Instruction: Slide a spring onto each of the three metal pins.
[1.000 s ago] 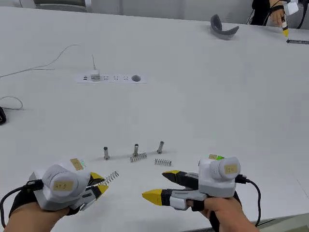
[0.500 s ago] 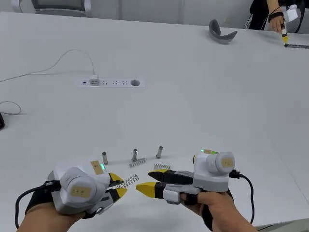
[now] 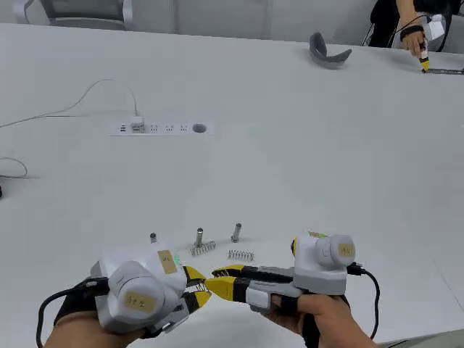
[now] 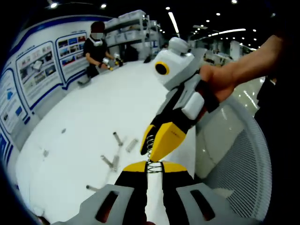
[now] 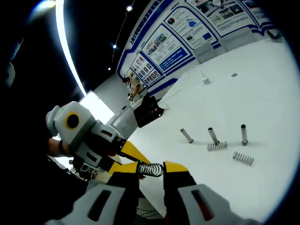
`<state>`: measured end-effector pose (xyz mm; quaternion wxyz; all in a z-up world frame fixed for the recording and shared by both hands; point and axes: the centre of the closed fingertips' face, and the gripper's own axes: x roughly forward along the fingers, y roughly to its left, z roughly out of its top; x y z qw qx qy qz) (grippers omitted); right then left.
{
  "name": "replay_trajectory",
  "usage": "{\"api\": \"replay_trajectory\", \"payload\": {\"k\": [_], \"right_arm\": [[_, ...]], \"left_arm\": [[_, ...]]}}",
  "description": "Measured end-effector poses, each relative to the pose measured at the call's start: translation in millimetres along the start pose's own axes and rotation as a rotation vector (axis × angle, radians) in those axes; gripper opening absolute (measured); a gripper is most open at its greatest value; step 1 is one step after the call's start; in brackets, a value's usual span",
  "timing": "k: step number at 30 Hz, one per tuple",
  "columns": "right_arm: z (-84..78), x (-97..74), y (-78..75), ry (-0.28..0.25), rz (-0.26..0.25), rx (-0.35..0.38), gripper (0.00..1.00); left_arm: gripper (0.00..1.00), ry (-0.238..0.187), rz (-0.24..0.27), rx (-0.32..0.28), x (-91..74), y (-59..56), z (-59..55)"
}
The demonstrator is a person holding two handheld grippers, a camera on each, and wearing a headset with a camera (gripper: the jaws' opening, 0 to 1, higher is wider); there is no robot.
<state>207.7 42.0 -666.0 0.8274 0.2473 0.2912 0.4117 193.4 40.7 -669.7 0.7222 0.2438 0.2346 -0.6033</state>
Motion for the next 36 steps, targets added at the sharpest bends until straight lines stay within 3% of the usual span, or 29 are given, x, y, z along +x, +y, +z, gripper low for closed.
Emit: {"api": "replay_trajectory", "payload": {"k": [10,17,22,27,30,31,36], "right_arm": [[10.3,-1.0,9.9,-0.014,0.045,0.002,0.13],[24.1,-1.8,12.6,0.053,0.040,-0.100,0.12],[33.8,-3.1,15.4,0.159,0.036,-0.235,0.12],[40.8,-3.6,20.1,0.304,0.056,-0.387,0.12],[43.2,-3.5,25.2,0.407,0.074,-0.517,0.13],[43.1,-4.2,28.0,0.463,0.085,-0.575,0.13],[40.2,-10.1,32.2,0.662,0.130,-0.736,0.13]], "left_arm": [[0.10,0.001,-0.008,0.009,0.1,5.9,-1.1],[0.10,-0.042,-0.017,-0.027,-0.9,15.1,8.9],[0.10,-0.092,-0.039,-0.041,-0.9,20.1,18.8],[0.10,-0.147,-0.082,-0.059,-1.4,22.8,29.9],[0.10,-0.170,-0.103,-0.048,-1.8,22.7,36.8],[0.10,-0.182,-0.115,-0.049,-2.2,21.4,40.2],[0.10,-0.214,-0.140,-0.044,-4.4,17.6,48.2]]}}
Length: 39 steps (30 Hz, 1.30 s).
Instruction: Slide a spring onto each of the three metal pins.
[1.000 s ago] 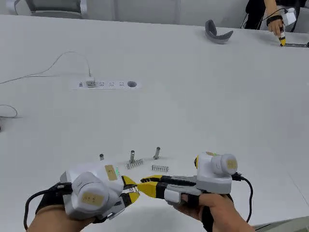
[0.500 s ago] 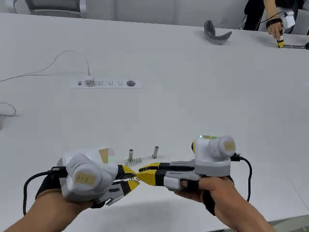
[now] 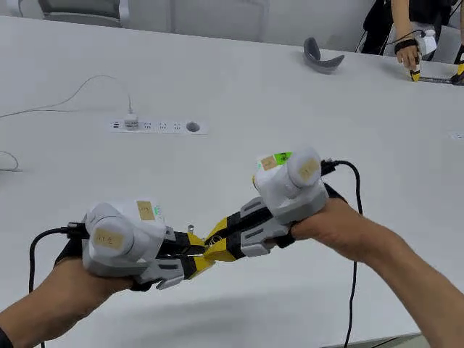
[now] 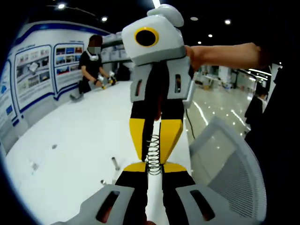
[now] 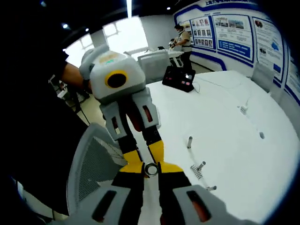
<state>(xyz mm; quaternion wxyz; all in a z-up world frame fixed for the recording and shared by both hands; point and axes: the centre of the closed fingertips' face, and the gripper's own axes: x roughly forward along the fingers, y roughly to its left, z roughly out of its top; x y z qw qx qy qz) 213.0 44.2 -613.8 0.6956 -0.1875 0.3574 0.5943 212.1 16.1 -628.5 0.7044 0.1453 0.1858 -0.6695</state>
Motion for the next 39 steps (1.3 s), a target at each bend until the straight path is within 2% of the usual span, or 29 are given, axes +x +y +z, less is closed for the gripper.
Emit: {"api": "replay_trajectory", "payload": {"k": [4,7,14,18,21,25,30,36,39], "right_arm": [[-0.4,0.7,1.2,0.071,0.029,-0.065,0.13],[-0.2,2.6,1.6,0.091,0.039,-0.086,0.13],[-1.0,8.0,1.8,0.100,0.038,-0.118,0.12],[-3.6,13.6,2.3,0.102,0.034,-0.126,0.12],[-7.4,18.5,1.3,0.108,0.028,-0.130,0.12],[-9.7,20.9,1.5,0.103,0.025,-0.119,0.12],[-10.4,22.8,-0.5,0.086,0.020,-0.108,0.12],[-17.6,25.5,-6.4,0.106,0.009,-0.109,0.12],[-22.0,28.3,-14.4,0.122,-0.025,-0.121,0.12]], "left_arm": [[0.10,-0.011,0.000,-0.003,-0.8,-0.9,2.1],[0.10,-0.013,0.003,-0.006,-2.7,-0.8,1.7],[0.10,-0.011,0.012,-0.005,-8.0,1.2,-3.7],[0.11,-0.009,0.022,-0.001,-7.9,0.5,-10.6],[0.14,-0.019,0.027,-0.032,-9.3,0.3,-14.1],[0.19,0.004,0.048,-0.045,-13.7,0.4,-25.1],[0.23,0.020,0.100,-0.097,-23.7,4.9,-44.0],[0.28,0.032,0.162,-0.152,-37.1,12.3,-63.7],[0.30,0.036,0.194,-0.176,-44.1,17.6,-71.4]]}}
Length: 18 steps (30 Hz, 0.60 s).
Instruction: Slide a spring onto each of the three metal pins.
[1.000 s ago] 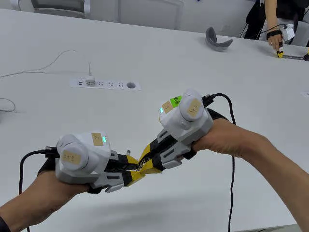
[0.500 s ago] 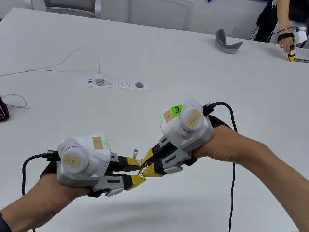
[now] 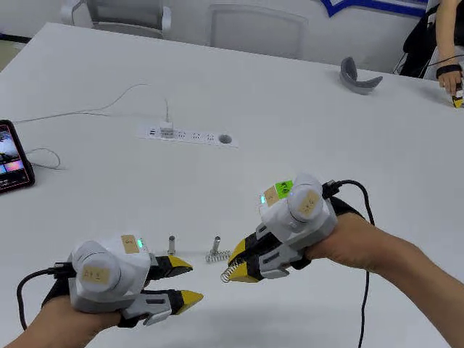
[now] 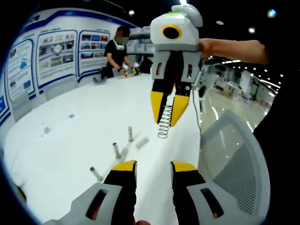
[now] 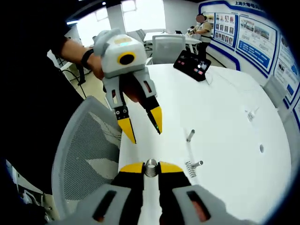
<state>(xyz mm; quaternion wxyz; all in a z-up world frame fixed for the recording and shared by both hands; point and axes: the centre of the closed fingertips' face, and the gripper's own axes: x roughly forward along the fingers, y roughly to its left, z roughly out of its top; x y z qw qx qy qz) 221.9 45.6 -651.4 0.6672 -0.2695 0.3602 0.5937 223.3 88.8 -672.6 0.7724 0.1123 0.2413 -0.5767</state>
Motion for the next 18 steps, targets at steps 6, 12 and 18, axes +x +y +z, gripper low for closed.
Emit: {"api": "replay_trajectory", "payload": {"k": [6,12,18], "right_arm": [[-4.2,7.3,-9.4,0.024,-0.006,0.006,0.12],[-1.5,14.6,-18.8,0.026,-0.008,0.030,0.12],[-5.9,26.7,-24.7,0.069,0.005,-0.002,0.12]], "left_arm": [[0.36,0.012,0.083,-0.039,-13.0,19.3,-12.7],[0.40,0.024,0.156,-0.061,-26.6,36.7,-25.8],[0.44,0.019,0.213,-0.115,-40.3,50.1,-39.6]]}}
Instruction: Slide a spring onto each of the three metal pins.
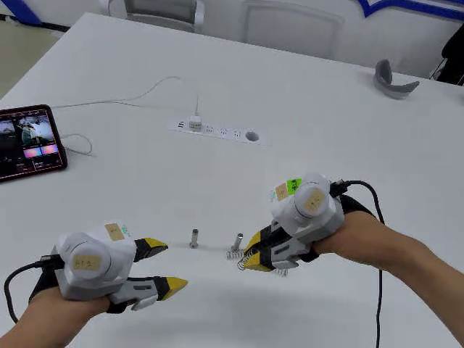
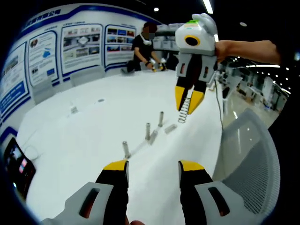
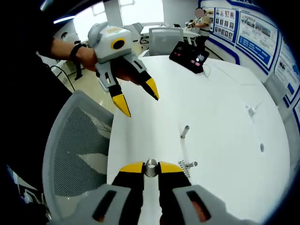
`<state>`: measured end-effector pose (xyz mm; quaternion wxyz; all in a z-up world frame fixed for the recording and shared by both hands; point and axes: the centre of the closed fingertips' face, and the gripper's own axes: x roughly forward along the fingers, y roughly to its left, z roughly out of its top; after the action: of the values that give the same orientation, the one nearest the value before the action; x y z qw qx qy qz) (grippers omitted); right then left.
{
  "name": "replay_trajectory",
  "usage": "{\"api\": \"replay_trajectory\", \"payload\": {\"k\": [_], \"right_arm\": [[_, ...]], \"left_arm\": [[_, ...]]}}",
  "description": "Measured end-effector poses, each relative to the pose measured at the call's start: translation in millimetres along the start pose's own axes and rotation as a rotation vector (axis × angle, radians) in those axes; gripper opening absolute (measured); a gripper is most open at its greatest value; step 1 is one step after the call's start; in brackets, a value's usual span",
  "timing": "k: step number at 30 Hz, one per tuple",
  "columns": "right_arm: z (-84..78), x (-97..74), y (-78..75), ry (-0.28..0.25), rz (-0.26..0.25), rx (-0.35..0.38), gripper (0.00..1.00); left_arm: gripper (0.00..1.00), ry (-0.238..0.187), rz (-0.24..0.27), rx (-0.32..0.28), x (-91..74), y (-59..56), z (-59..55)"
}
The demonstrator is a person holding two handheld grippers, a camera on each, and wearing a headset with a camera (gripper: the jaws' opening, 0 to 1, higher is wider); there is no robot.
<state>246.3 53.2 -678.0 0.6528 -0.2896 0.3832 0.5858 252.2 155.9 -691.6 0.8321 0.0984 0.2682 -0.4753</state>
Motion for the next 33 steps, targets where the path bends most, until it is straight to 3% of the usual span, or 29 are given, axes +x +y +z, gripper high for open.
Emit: {"api": "replay_trajectory", "payload": {"k": [13,33], "right_arm": [[6.0,14.8,-21.9,0.019,0.004,0.003,0.12],[20.6,39.0,-62.3,0.049,0.004,-0.058,0.12]], "left_arm": [[0.51,-0.007,0.087,-0.083,-17.0,30.8,-15.3],[0.62,0.016,0.157,-0.153,-37.3,42.7,-39.7]]}}
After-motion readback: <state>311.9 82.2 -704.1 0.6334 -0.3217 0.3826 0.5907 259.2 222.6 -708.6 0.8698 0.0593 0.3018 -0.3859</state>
